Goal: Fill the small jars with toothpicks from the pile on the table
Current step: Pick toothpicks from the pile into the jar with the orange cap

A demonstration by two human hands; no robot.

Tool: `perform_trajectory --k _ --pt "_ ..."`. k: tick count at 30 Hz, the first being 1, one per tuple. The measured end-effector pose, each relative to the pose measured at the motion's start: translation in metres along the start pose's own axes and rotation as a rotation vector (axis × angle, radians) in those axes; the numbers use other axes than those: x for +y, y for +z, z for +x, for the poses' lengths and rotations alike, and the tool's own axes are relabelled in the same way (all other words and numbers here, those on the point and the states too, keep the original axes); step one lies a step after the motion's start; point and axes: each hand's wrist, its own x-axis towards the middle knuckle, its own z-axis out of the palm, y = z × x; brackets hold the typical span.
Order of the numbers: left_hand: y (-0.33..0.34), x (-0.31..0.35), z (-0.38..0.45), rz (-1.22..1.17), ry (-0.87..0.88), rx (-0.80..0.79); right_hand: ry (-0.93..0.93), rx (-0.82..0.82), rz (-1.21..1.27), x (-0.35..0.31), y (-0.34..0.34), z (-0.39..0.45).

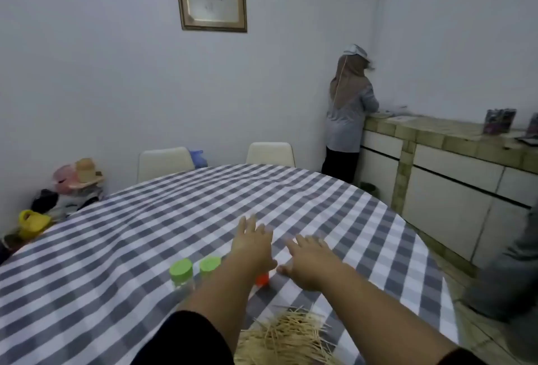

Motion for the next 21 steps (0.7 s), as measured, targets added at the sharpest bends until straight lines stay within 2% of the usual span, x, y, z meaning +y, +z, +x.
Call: perform_trajectory --k 4,8,11,16,21 --pt "0.038 0.016 0.005 0.167 -0.043 0.038 -0.017 0.024 -0.011 0.006 0.048 -0.001" --pt "0.072 0.026 0.007 0.201 -0.1 0.05 -0.029 0.061 0.016 0.007 0.09 0.002" --pt "0.085 0.032 0.008 0.176 -0.121 0.123 -0.026 0.075 0.05 0.008 0.11 0.007" --pt "0.085 0.034 0.009 0.065 -0.019 0.286 -0.024 0.118 0.112 0.005 0.122 0.017" --pt "0.087 0.035 -0.003 -0.005 0.123 0.33 -0.046 0.16 0.195 -0.005 0.125 0.019"
